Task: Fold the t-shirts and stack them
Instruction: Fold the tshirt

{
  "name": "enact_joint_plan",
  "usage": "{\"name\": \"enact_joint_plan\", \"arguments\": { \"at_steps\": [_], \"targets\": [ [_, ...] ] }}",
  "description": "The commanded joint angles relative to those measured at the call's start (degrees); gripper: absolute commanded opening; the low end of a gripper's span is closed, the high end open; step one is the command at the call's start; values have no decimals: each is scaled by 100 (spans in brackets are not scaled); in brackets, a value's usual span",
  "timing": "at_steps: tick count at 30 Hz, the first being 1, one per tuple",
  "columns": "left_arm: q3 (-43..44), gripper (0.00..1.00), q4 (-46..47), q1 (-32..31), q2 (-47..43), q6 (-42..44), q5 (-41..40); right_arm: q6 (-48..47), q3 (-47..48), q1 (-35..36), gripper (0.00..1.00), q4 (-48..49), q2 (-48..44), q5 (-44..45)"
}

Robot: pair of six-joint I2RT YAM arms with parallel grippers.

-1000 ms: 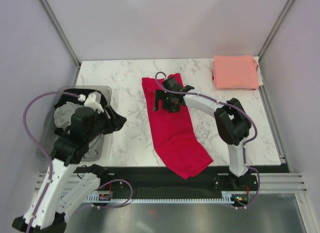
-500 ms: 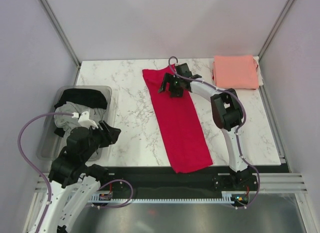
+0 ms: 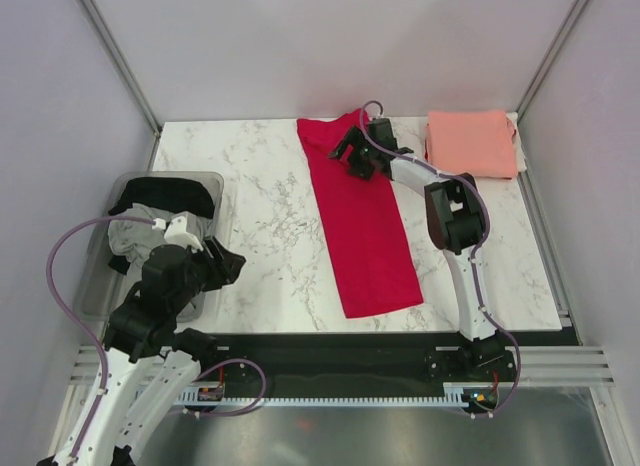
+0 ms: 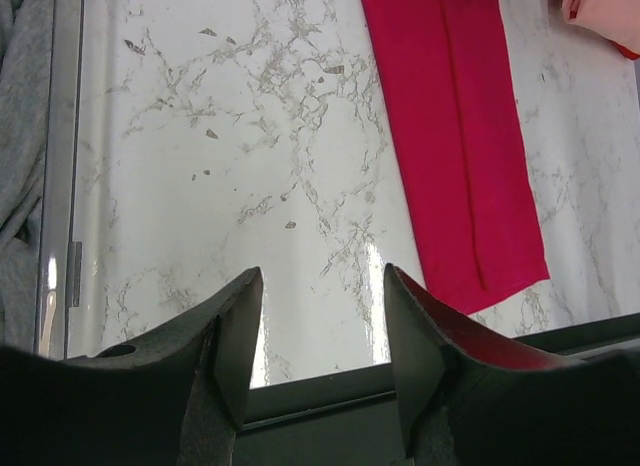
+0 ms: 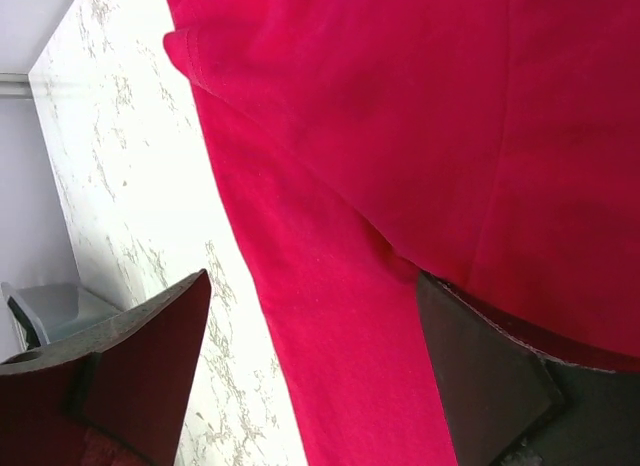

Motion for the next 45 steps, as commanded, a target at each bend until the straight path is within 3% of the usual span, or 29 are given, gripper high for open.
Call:
{"name": "enact_joint_plan", "arguments": {
  "at_steps": [1, 5, 8, 10, 14, 16, 22, 28, 30, 36, 43, 45],
  "targets": [
    [30, 59, 203, -4, 102, -12, 103, -172, 0, 181, 93, -419, -94, 186],
    [118, 58, 238, -4, 523, 59, 235, -665, 159, 207, 96, -937, -1022, 53],
    [118, 58, 369, -21, 997, -406, 541, -1165, -156, 190, 98, -1508, -2049, 422],
    [31, 55, 483, -109, 1498, -766, 867, -1430, -744, 172, 98, -1974, -2684, 1009],
    [-285, 54, 1385, -1221, 2122, -1408, 552, -1695, -2228, 163, 98, -2756, -4483, 1933],
    [-444, 54, 2018, -1793, 2603, -1751, 420, -1511, -3744, 120, 98, -3021, -5371, 2276],
    [-383, 52, 2935, -2911, 4073, -2516, -19, -904, -5964, 14, 88, -3127, -7254, 2217],
    [30, 52, 3516, -3817, 5611, -2938, -275, -649, -7091, 14, 73, -3109, -7873, 2075],
    [214, 52, 3578, -3923, 5997, -3035, -301, -658, -7267, 23, 63, -3048, -7847, 2005],
    [417, 52, 3551, -4170, 6184, -3114, -556, -570, -7882, 23, 56, -2653, -7987, 1522],
    [373, 52, 3446, -4222, 6271, -3193, -688, -596, -8207, 32, 55, -2582, -8145, 1381],
    [408, 52, 3455, -4231, 6359, -3237, -679, -596, -8278, 32, 50, -2512, -8154, 1346]
  ]
}}
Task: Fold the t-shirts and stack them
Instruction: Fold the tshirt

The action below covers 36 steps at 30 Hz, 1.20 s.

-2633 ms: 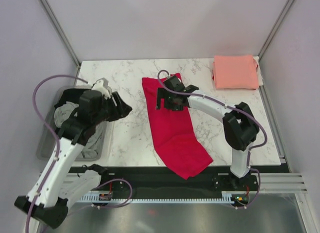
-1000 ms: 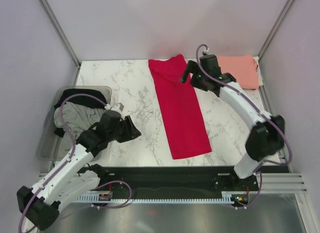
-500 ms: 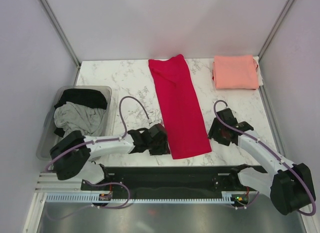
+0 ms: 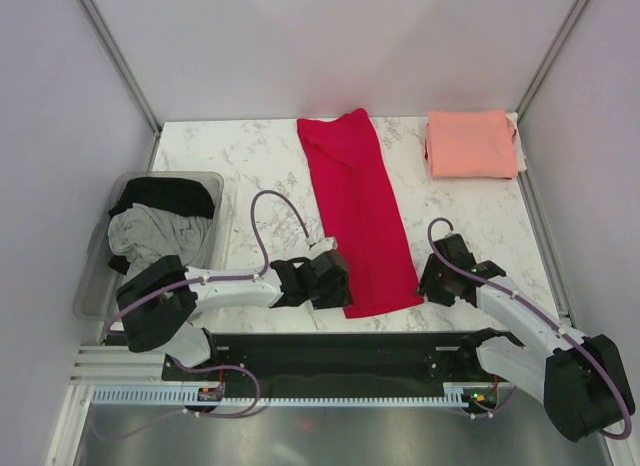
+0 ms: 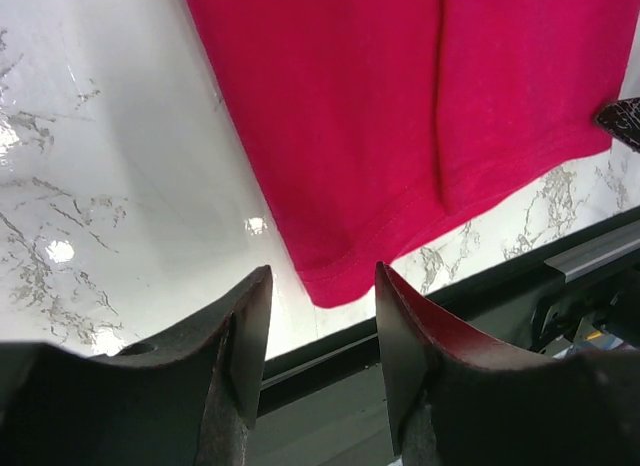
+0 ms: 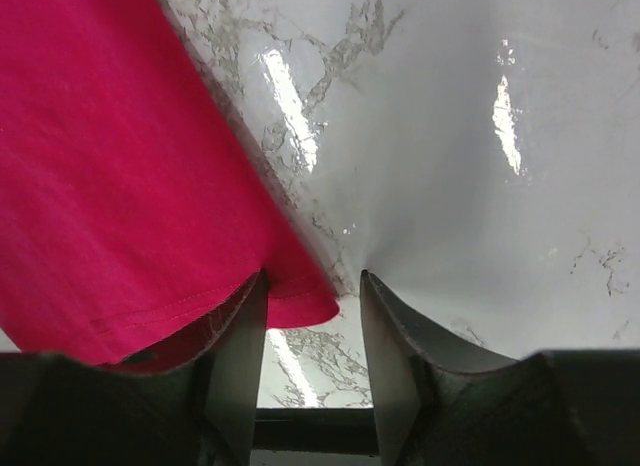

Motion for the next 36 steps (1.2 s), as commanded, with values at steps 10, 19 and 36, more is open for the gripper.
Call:
{"name": "enact_joint_plan", "arguments": {
  "at_steps": [10, 19, 36],
  "targets": [
    [230, 50, 73, -173, 493, -513, -325, -19, -253, 18, 26, 337, 23, -110],
    [291, 35, 100, -208, 625, -548, -457, -46, -280, 18, 9, 469, 120, -145],
    [71, 2, -1868, -1041, -1105, -1989, -1231, 1078, -183, 1142, 0, -410, -1144, -66]
  ]
}}
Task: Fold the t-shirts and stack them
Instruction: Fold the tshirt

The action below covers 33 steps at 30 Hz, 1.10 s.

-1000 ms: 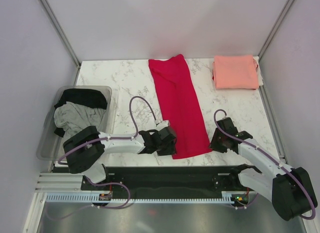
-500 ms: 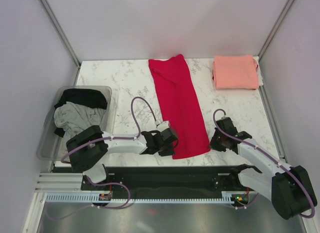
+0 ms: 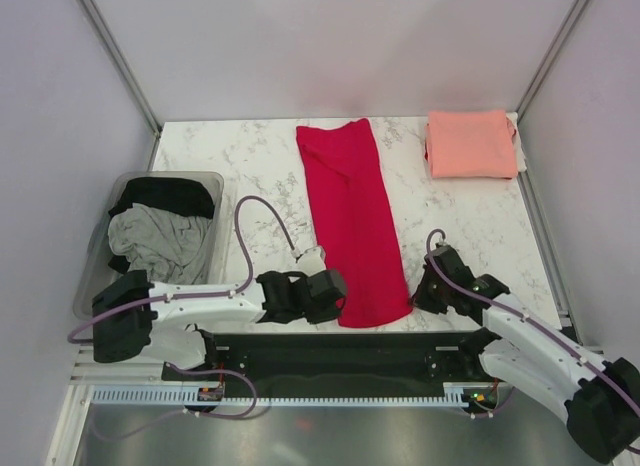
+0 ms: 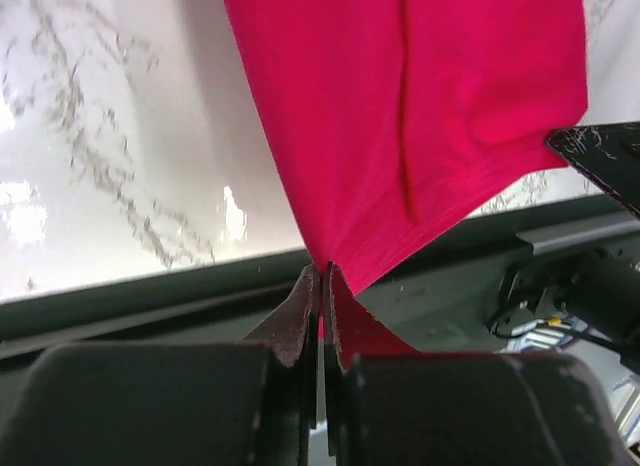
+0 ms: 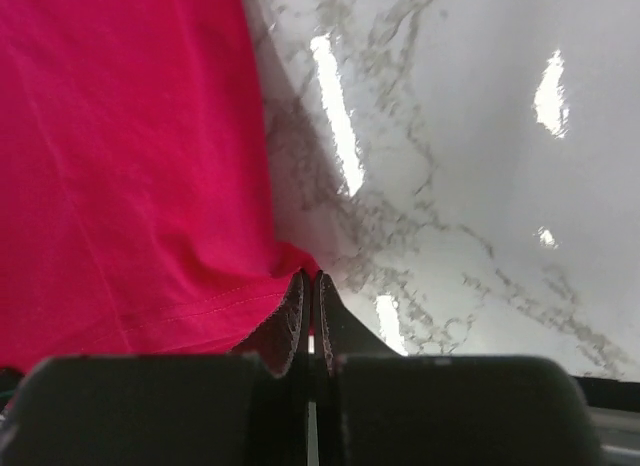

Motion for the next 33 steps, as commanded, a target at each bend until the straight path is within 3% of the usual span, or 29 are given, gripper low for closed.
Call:
{"name": "enact_joint_plan", "arguments": {
  "at_steps": [1, 7, 8, 13, 18, 22, 26, 33],
  "targets": [
    [-51, 2, -780, -341, -435, -776, -459, 678, 169, 502, 0, -429, -409, 172],
    [133, 2, -1317, -772, -857, -1111, -670, 1338, 643, 1154, 0, -895, -884, 365],
    [307, 2, -1683, -755, -988, -1016, -975, 1217, 1192, 1189, 0, -1079, -745, 679],
    [696, 2, -2179, -510, -1156, -708, -1523, 803, 2075, 1198, 0, -1212, -77, 1278],
    [1090, 2, -2091, 412, -1350, 248, -1558, 277, 3339, 1190, 0, -1230, 1065, 1789],
    [1372, 2, -1626, 1300, -1157, 1067, -1058, -75, 4237, 1155, 0, -1204, 1900, 2158],
    [1829, 2, -1371, 2169, -665, 1656, -750, -453, 5203, 927, 0, -1160, 2918, 2299],
    [2628, 2, -949, 3190, 486, 2508, -4, -1060, 6065, 197, 0, -695, 4203, 1808]
  ]
}}
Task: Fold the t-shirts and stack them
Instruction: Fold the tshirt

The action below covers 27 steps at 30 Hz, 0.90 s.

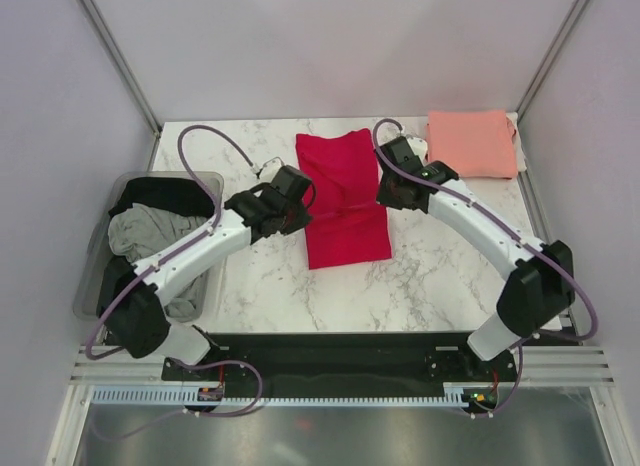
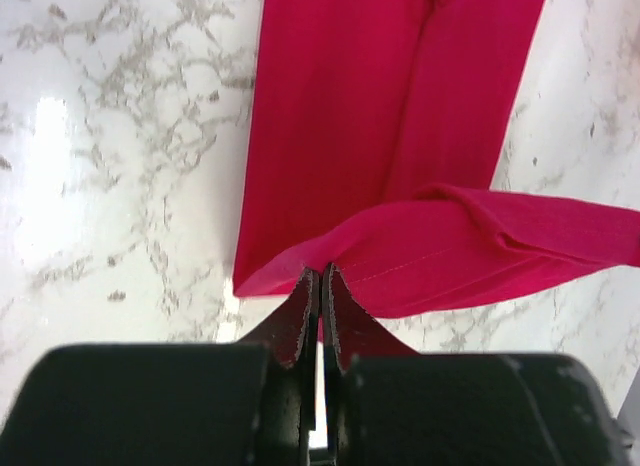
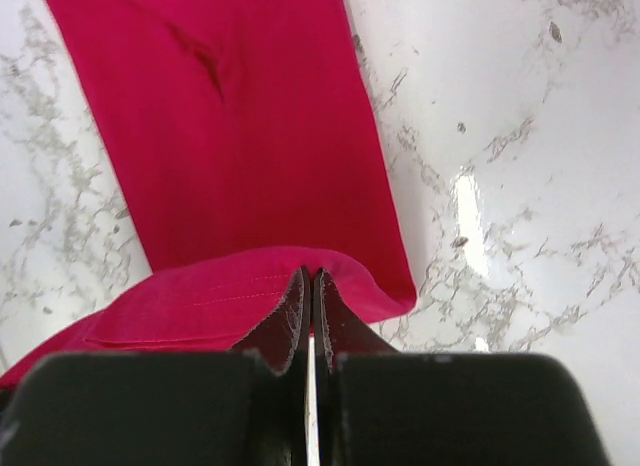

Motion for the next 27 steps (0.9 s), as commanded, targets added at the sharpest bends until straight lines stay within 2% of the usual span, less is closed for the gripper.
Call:
{"name": "enact_joint_plan", "arguments": {
  "at_steps": [1, 8, 17, 18, 19, 20, 22, 23, 24, 25, 26, 27],
  "targets": [
    [518, 2, 358, 400, 625, 813, 430, -510, 556, -282, 0, 244, 638, -175],
    [1204, 2, 464, 910, 1892, 1165, 887, -818, 997, -511, 0, 498, 1563, -404],
    [1617, 2, 640, 1209, 2799, 1428, 1133, -1090, 1286, -775, 0, 780, 2442, -624],
    [1687, 3, 675, 1253, 2991, 1481, 1186, -1108, 1357, -853, 0, 771, 2530, -650],
    [1783, 9, 675, 1297, 3089, 1525, 1239, -1142, 1444, -906, 0, 780, 2731, -694],
    [2063, 15, 675, 1445, 3237, 1639, 1344, -1221, 1819, -967, 10, 693, 2855, -747],
    [2503, 28, 605, 1648, 3747, 1798, 2089, -1283, 2374, -1178, 33, 473, 3301, -904],
    [2984, 33, 579, 1866, 3914, 1885, 2327, -1327, 3055, -1240, 55, 159, 3461, -932],
    [3275, 37, 483, 1955, 4064, 1930, 2668, -1362, 3428, -1345, 63, -44, 3602, -949],
    [3592, 41, 12, 2043, 4361, 1956, 2750, -1389, 3762, -1381, 66, -229, 3803, -967],
    [4143, 42, -210, 2166, 4460, 2044, 2786, -1415, 4235, -1407, 70, -509, 3831, -976],
    [4349, 43, -456, 2211, 4522, 2097, 2777, -1468, 4310, -1451, 72, -556, 3797, -967]
  ]
}}
